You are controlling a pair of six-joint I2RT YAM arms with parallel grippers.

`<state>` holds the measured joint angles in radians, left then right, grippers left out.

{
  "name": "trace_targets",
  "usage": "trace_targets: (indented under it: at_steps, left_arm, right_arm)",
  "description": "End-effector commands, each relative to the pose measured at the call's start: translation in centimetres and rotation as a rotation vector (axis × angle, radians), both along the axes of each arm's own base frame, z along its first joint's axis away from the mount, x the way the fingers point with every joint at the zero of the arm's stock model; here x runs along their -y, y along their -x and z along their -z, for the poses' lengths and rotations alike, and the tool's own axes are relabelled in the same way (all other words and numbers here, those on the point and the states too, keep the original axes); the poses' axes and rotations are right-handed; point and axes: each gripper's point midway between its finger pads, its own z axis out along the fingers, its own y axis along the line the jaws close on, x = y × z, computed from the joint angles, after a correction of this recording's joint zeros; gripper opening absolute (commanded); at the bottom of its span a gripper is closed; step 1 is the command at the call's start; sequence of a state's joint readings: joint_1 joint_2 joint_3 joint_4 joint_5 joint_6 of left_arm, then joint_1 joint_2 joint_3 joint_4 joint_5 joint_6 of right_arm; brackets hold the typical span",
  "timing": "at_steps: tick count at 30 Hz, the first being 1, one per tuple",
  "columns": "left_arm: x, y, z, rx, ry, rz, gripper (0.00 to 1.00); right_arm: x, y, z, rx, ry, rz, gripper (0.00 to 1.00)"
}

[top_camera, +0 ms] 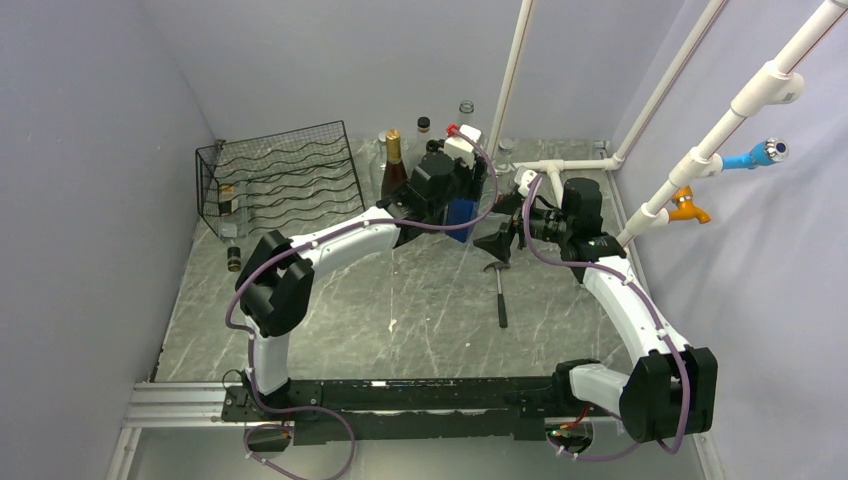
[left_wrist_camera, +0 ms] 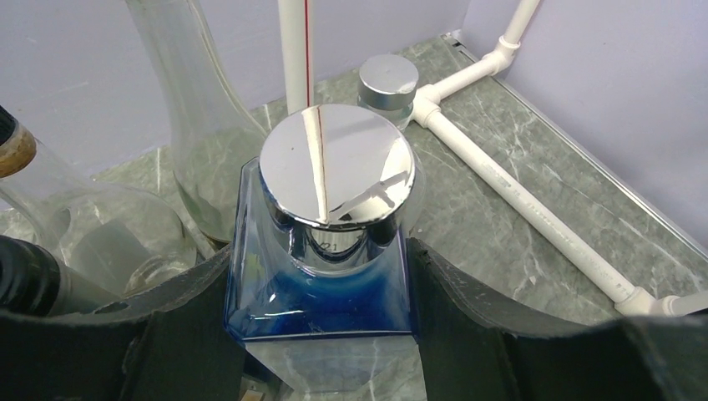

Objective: Take the wine bottle off the wine rack
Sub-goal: Place the wine bottle at the center of the board.

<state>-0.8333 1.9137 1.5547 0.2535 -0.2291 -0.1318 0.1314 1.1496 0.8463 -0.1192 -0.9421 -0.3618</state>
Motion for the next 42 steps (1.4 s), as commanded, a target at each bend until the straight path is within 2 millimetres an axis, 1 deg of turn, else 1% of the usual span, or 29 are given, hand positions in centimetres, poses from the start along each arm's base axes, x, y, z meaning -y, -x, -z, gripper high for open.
trace_targets:
  at_steps: [1, 4, 8, 12, 19, 24, 27, 30, 33, 35, 38, 42]
  left_arm:
    - [-0.5, 0.0, -11.0, 0.21, 0.213, -0.015, 0.4]
    - [-0.6, 0.3, -11.2, 0.208, 0.214, -0.005, 0.54]
    - [-0.7, 0.6, -11.7, 0.206, 0.222, 0.002, 0.69]
    - [-0.7, 0.9, -12.2, 0.202, 0.224, 0.014, 0.77]
    - [-1.1, 1.3, -13.5, 0.199, 0.231, 0.013, 0.86]
    - [-2.2, 2.1, -15.3, 0.199, 0.226, 0.01, 0.94]
    - [-2.9, 3.2, -16.3, 0.203, 0.223, 0.025, 0.99]
    - [-3.5, 4.8, -17.6, 0.216, 0.212, 0.078, 0.99]
    - [-3.8, 7.0, -18.4, 0.225, 0.198, 0.177, 1.0]
    - [-4.5, 8.4, -18.9, 0.222, 0.202, 0.218, 1.0]
    - [-6.1, 9.9, -18.8, 0.192, 0.205, 0.248, 1.0]
    - [-9.0, 11.4, -17.5, 0.137, 0.176, 0.231, 0.99]
  right_arm:
    - [0.0, -0.4, -2.3, 0.077, -0.021, 0.003, 1.0]
    - [0.0, -0.4, -2.3, 0.076, -0.021, 0.0, 1.0]
    - [0.0, -0.4, -2.3, 0.076, -0.023, 0.001, 1.0]
    - [0.0, -0.3, -2.3, 0.075, -0.023, -0.002, 1.0]
    - [0.0, -0.3, -2.3, 0.077, -0.023, -0.006, 1.0]
    - [0.0, -0.3, -2.2, 0.078, -0.016, -0.007, 1.0]
    - [0.0, -0.2, -2.1, 0.079, -0.015, -0.012, 1.0]
    - [-0.1, -0.1, -2.1, 0.081, -0.014, -0.018, 1.0]
    - [-0.2, 0.1, -2.0, 0.082, -0.015, -0.032, 1.0]
    - [-0.3, 0.2, -2.0, 0.083, -0.017, -0.043, 1.0]
    - [-0.4, 0.4, -1.9, 0.081, -0.019, -0.056, 1.0]
    - [-0.6, 0.7, -1.7, 0.076, -0.021, -0.079, 1.0]
